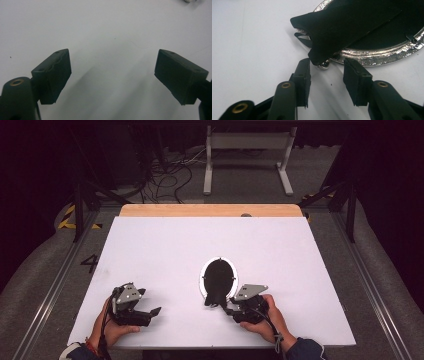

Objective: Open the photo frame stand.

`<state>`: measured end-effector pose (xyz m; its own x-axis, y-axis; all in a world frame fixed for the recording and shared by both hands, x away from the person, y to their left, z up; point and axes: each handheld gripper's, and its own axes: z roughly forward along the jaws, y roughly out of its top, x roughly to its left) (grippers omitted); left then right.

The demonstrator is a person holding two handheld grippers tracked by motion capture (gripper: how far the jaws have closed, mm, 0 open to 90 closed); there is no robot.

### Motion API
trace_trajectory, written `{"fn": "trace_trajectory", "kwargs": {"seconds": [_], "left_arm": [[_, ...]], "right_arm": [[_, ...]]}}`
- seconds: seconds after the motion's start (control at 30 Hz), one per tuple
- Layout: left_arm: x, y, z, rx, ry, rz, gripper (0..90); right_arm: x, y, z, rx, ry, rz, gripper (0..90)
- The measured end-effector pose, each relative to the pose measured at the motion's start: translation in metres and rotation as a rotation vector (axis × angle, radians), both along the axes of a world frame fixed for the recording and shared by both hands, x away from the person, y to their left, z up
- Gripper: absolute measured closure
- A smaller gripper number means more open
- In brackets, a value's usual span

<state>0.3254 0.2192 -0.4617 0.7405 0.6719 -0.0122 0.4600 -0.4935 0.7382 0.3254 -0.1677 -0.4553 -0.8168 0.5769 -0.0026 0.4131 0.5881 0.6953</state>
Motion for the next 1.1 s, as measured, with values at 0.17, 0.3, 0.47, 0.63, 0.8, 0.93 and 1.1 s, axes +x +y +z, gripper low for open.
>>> {"fn": "trace_trajectory", "kwargs": {"seconds": [0.17, 0.3, 0.47, 0.63, 0.8, 0.93, 1.1], "left_arm": [[0.000, 0.000, 0.000, 0.004, -0.002, -0.003, 14.1], [0.000, -0.001, -0.001, 0.008, 0.005, -0.001, 14.2], [0.000, -0.002, -0.001, 0.018, 0.003, -0.012, 14.1], [0.000, -0.002, -0.001, 0.021, 0.004, -0.014, 14.1], [0.000, -0.003, -0.002, 0.020, 0.008, -0.018, 14.1], [0.000, -0.002, -0.001, 0.017, 0.004, -0.019, 14.2], [0.000, -0.003, -0.002, 0.019, 0.004, -0.019, 14.2]], "right_arm": [[0.002, -0.003, 0.000, 0.007, 0.009, -0.013, 61.8], [0.002, -0.005, 0.001, -0.003, 0.005, -0.014, 67.9], [0.007, -0.012, 0.002, 0.013, 0.018, -0.061, 73.9], [0.005, -0.010, 0.004, -0.015, 0.020, -0.012, 74.5], [0.005, -0.010, 0.005, -0.011, 0.038, 0.012, 74.7], [0.002, -0.007, 0.006, -0.009, 0.050, 0.033, 71.3], [0.004, -0.001, 0.005, -0.021, 0.048, 0.023, 72.2]]}}
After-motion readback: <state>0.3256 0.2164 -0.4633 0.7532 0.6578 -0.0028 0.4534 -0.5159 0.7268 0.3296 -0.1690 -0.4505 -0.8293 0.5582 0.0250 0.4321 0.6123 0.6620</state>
